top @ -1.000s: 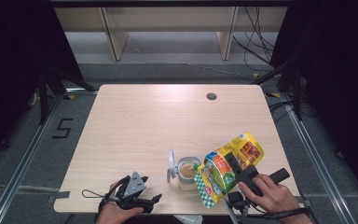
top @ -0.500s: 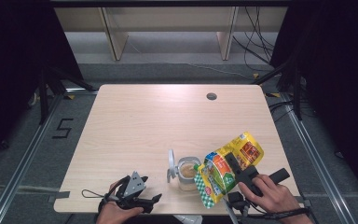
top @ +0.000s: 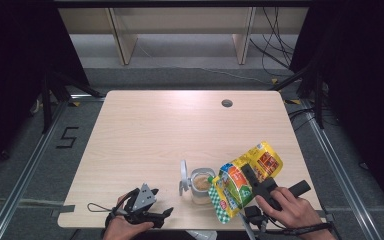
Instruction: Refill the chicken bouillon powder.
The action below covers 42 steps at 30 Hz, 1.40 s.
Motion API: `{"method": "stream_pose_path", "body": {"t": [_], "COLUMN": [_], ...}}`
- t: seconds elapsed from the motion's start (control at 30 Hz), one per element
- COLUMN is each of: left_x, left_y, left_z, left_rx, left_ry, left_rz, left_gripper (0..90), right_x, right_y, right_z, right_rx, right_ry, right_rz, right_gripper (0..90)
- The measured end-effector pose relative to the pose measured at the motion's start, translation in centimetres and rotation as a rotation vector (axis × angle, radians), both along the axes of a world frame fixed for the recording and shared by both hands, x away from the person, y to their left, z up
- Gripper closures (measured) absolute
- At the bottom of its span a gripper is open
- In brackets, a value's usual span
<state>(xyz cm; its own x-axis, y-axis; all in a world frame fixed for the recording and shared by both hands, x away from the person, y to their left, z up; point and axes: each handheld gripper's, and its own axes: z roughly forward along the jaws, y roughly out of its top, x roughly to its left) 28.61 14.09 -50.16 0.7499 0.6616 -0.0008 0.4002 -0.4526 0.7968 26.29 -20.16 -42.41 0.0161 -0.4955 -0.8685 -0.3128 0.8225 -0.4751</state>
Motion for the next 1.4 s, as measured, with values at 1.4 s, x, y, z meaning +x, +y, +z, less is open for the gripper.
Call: {"method": "stream_pose_path", "body": {"t": [1.4], "left_x": [-0.10], "left_y": [0.00], "left_z": [0.07], "left_rx": [-0.002], "left_ry": [0.002], "left_rz": [-0.005], "left_gripper": [22.3], "right_x": [0.06], "right_y": [-0.14], "right_z": [0.04], "right_rx": [0.002], "right_ry": [0.009], "right_rz": [0.015], "right_gripper": [66.2]}}
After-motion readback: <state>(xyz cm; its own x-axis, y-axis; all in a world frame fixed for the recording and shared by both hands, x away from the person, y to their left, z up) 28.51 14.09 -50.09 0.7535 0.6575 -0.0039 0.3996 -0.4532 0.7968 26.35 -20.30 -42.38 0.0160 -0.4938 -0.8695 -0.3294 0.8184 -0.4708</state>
